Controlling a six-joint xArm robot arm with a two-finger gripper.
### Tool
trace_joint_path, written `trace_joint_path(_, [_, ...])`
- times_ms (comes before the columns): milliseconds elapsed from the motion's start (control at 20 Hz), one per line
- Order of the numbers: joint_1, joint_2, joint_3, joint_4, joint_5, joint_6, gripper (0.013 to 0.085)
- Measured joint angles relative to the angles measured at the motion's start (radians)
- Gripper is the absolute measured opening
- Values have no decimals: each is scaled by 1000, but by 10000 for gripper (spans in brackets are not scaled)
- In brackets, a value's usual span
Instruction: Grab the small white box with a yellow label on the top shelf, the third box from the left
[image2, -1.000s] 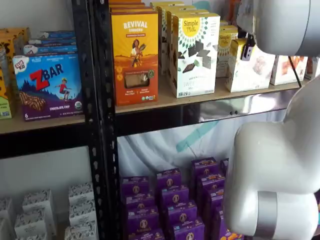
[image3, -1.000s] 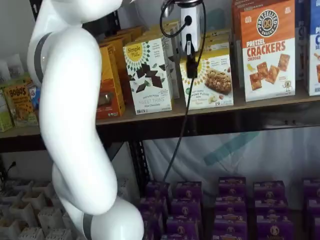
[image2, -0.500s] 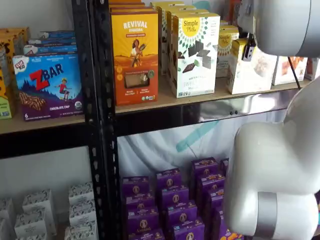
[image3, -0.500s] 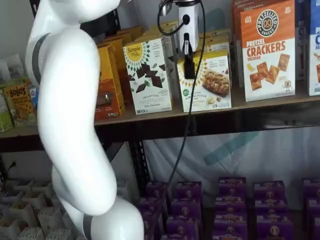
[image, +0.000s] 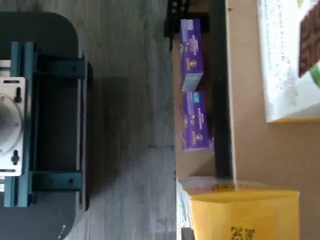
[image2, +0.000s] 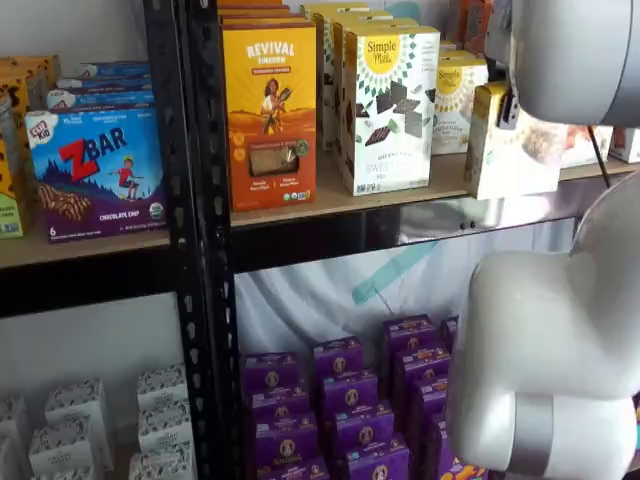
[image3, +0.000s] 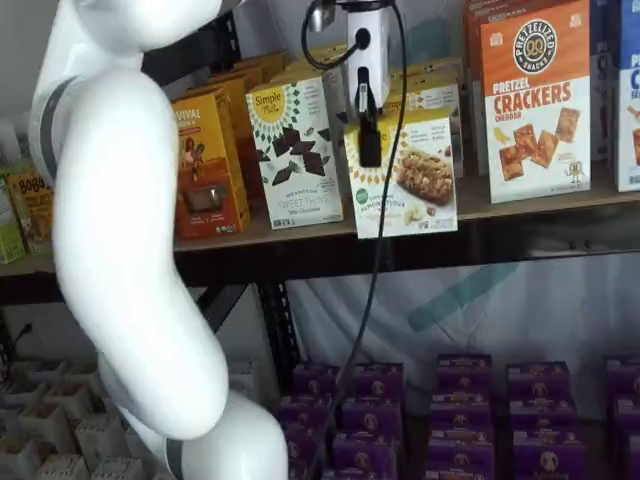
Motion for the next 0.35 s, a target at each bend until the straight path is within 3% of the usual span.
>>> trace_joint_path(350, [-1, -61, 52, -17, 26, -3, 290])
